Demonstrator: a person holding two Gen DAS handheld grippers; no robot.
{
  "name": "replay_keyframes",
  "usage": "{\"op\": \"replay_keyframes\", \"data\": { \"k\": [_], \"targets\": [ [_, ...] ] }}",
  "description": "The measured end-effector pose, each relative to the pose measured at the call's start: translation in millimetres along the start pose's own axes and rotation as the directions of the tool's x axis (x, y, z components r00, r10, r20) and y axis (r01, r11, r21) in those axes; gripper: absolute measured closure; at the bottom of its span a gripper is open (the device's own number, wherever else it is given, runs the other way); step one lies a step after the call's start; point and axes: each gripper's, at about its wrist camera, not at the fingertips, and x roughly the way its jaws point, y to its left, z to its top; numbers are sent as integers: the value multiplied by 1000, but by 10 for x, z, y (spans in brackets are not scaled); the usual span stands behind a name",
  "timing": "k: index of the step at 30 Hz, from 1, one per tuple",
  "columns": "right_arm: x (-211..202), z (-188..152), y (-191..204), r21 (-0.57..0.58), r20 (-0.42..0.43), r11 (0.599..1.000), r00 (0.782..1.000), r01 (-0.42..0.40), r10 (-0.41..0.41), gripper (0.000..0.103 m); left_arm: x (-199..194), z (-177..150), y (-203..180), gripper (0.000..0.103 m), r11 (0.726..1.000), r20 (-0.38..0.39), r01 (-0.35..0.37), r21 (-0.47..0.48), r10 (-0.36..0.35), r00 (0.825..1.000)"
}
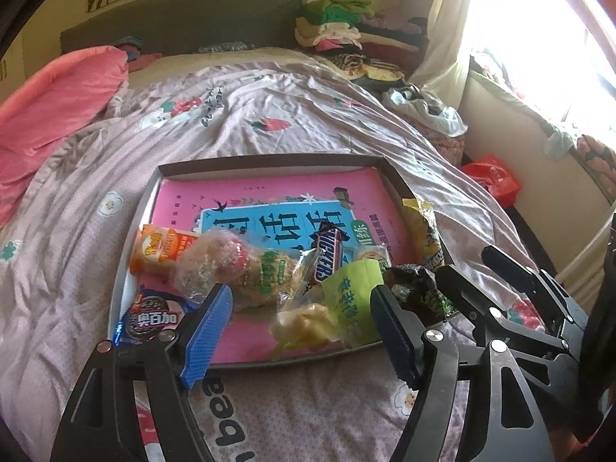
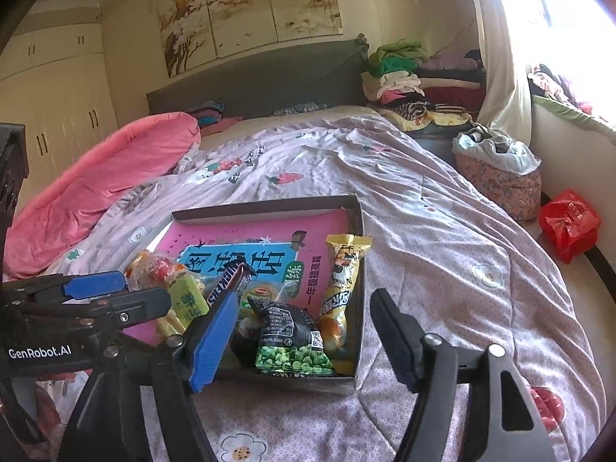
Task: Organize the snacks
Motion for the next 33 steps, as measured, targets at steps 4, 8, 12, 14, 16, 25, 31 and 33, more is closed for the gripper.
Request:
{"op": "replay_keyframes", "data": {
  "k": [4, 8, 12, 14, 16, 25, 31, 33],
  "targets": [
    [-55, 5, 14, 2, 8, 1000, 1000, 9, -9, 24, -70, -8, 22, 26, 1000, 9, -14, -1, 14, 1000],
    [-130, 15, 41, 1, 20, 1000, 1000, 17, -17, 19, -154, -42, 62, 26, 1000, 17, -26, -11, 26, 1000],
    [-203, 15, 94, 1, 23, 1000, 1000, 19, -19, 17, -218, -105, 111, 26, 999, 16, -40, -15, 40, 999],
    [-253, 8, 121, 13, 20, 1000, 1000, 11, -11, 16, -253, -145, 128, 26, 999, 15, -43, -15, 44, 999],
    [-294, 3, 153, 12, 19, 1000, 1000, 5, -5, 15, -285, -191, 154, 26, 999, 9, -52, -16, 52, 999],
    [-397, -187, 308, 16, -57, 1000, 998, 3, -3, 14, -401, -467, 295, 26, 996, -29, -66, -57, 64, 998],
    [-413, -327, 423, -4, -117, 999, 992, 53, -53, 14, -482, -715, 381, 26, 993, -63, -102, -66, 98, 993],
    [-418, -369, 440, 0, -140, 998, 988, 58, -58, 14, -528, -793, 393, 26, 992, -64, -116, -58, 112, 992]
  ]
}}
